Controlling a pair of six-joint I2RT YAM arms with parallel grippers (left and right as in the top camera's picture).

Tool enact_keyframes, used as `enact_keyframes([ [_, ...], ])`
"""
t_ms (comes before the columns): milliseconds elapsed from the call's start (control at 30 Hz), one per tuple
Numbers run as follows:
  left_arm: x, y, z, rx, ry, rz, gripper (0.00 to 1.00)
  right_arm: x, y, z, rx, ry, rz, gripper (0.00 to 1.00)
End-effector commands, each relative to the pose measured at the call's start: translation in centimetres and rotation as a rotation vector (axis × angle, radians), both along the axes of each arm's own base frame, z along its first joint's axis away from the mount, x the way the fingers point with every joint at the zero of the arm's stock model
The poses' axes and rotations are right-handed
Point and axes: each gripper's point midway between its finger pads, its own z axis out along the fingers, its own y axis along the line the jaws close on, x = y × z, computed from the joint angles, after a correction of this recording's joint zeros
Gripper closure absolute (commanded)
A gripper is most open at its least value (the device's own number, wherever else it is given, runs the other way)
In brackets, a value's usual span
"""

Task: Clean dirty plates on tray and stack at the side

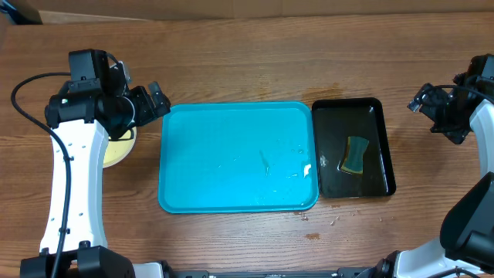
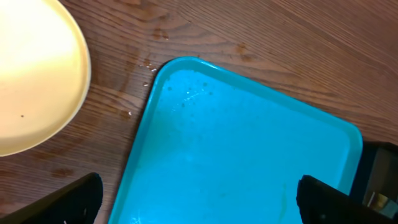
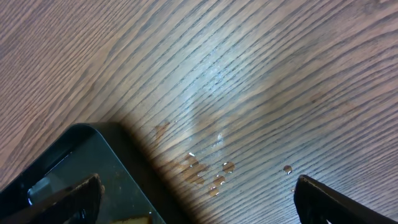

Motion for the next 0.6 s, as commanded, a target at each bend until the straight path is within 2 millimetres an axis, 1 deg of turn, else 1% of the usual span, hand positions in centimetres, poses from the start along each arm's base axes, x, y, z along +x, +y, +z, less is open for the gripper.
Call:
enact_keyframes([
  [0, 0.2, 0.2, 0.5, 0.025, -0.011, 0.008, 0.0, 0.5, -0.2, 0.7, -0.005, -0.023, -0.003, 0.0],
  [367, 0.2, 0.2, 0.5, 0.025, -0.011, 0.008, 0.0, 0.5, 0.0, 0.7, -0.004, -0.022, -0.001, 0.0],
  [433, 0.2, 0.2, 0.5, 0.025, -0.011, 0.008, 0.0, 0.6, 0.4, 1.3, -0.011, -0.037, 0.011, 0.0],
  [500, 0.2, 0.2, 0.5, 0.025, -0.011, 0.008, 0.0, 0.7, 0.7, 2.7, -0.024, -0.071, 0.018, 0.0],
  [567, 0.2, 0.2, 0.5, 0.025, -0.011, 0.008, 0.0, 0.7, 1.4, 5.1, -0.045, -0.131, 0.037, 0.0],
])
